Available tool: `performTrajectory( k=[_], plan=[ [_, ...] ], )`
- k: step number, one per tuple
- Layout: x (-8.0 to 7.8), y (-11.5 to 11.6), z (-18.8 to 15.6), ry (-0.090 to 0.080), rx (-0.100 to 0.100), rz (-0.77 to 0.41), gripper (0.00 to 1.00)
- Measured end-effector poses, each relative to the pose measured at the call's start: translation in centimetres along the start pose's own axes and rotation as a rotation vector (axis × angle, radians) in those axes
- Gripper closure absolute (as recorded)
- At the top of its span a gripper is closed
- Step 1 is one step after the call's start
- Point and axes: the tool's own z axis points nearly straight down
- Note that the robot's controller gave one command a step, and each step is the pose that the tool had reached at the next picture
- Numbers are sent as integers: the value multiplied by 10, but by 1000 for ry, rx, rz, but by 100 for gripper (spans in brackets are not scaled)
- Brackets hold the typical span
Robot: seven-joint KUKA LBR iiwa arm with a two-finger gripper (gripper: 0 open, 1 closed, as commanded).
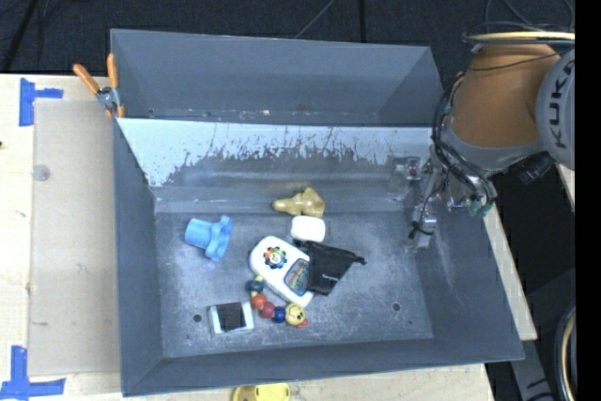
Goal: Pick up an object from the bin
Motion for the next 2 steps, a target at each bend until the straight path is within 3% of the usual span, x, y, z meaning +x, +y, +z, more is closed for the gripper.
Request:
performTrajectory(
  k=[1, 2],
  plan=[
    [-2, 0, -5, -8, 1, -2, 0],
    [-3, 31, 32, -15, 5, -130, 0]
  ],
)
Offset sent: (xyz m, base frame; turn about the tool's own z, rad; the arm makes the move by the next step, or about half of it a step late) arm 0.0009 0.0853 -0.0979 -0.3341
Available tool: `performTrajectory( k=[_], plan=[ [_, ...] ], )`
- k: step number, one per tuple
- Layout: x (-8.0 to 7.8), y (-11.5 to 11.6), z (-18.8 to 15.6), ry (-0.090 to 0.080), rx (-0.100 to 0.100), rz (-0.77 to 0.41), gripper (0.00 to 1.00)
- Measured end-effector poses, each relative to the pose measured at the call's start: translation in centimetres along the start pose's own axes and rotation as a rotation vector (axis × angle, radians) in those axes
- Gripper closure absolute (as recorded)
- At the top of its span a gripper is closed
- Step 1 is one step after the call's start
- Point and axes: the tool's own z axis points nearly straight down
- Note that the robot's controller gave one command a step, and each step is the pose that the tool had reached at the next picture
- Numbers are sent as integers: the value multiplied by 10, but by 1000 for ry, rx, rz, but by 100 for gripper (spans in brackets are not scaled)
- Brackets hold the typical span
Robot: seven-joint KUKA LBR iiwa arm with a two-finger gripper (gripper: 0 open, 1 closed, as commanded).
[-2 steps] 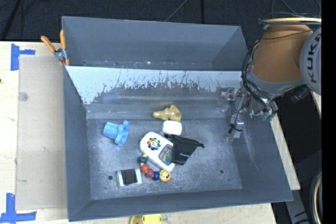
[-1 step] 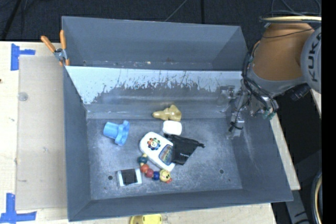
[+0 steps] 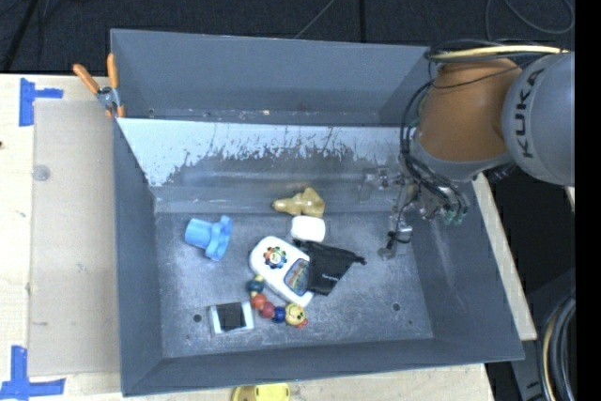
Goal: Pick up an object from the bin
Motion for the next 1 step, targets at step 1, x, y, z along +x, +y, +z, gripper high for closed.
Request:
performTrajectory(
  k=[1],
  plan=[
    [22, 50, 0, 10, -7, -343, 0]
  ],
)
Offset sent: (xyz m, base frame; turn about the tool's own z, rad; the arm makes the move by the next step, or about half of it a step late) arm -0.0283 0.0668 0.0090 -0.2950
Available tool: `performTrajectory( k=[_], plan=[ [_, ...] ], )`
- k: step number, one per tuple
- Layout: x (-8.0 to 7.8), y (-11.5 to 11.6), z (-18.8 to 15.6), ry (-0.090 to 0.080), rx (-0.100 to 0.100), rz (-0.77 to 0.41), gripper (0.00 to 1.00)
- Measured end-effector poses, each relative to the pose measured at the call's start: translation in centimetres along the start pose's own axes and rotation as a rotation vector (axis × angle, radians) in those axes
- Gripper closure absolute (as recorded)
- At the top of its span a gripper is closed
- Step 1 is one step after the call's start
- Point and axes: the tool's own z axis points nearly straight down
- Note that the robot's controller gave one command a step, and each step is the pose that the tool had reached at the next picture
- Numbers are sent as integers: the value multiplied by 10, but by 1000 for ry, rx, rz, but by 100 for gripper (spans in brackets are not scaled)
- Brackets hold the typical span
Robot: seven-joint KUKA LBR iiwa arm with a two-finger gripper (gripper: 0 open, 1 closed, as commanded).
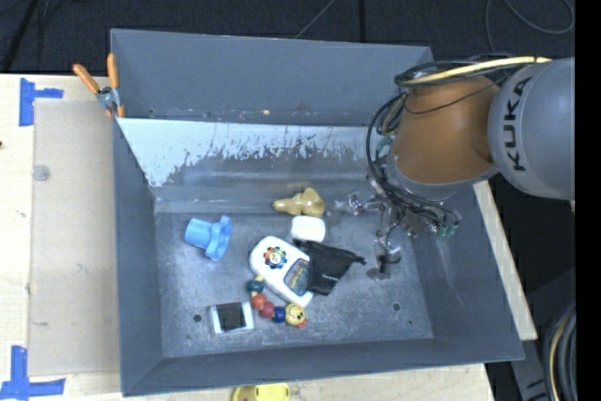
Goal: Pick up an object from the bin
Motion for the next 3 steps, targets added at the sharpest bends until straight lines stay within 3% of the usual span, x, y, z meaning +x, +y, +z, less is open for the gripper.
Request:
performTrajectory(
  k=[1, 2, 3],
  plan=[
    [-10, 19, -8, -5, 3, 48, 0],
    [-10, 33, 63, -5, 4, -164, 0],
    [-14, 34, 78, -9, 7, -240, 100]
  ],
)
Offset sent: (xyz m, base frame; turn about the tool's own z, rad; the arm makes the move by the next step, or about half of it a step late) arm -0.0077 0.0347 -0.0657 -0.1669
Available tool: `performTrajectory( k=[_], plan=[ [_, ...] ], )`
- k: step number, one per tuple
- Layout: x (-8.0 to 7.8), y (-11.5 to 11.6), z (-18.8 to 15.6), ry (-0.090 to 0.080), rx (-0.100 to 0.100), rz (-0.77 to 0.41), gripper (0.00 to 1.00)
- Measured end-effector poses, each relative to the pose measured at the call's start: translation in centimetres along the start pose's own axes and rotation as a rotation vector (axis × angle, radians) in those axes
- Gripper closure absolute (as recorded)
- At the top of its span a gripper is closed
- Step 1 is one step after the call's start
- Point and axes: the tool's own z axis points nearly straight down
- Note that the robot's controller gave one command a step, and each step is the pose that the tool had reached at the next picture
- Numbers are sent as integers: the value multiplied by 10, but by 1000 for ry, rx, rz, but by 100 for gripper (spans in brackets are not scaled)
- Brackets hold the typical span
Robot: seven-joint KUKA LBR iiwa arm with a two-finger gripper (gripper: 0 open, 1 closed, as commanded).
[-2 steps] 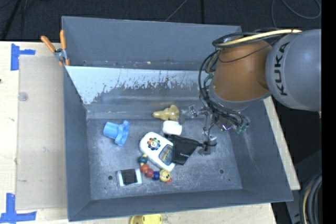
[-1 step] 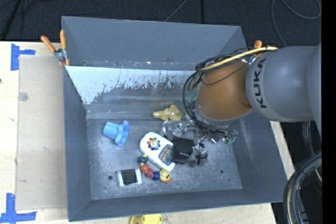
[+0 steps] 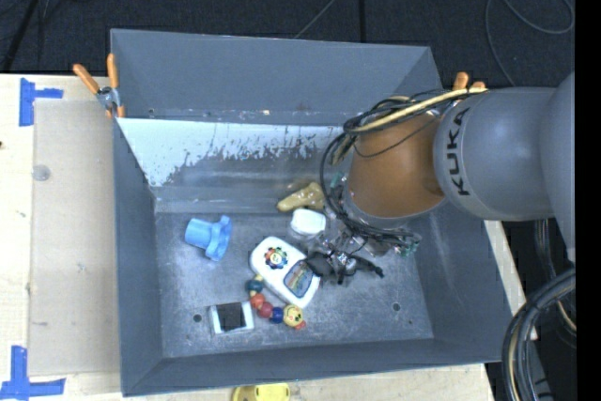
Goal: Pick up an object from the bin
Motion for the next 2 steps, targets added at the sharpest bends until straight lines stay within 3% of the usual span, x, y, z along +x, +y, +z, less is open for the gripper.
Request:
performTrajectory(
  k=[2],
  plan=[
    [1, 1, -4, 2, -2, -18, 100]
  ],
)
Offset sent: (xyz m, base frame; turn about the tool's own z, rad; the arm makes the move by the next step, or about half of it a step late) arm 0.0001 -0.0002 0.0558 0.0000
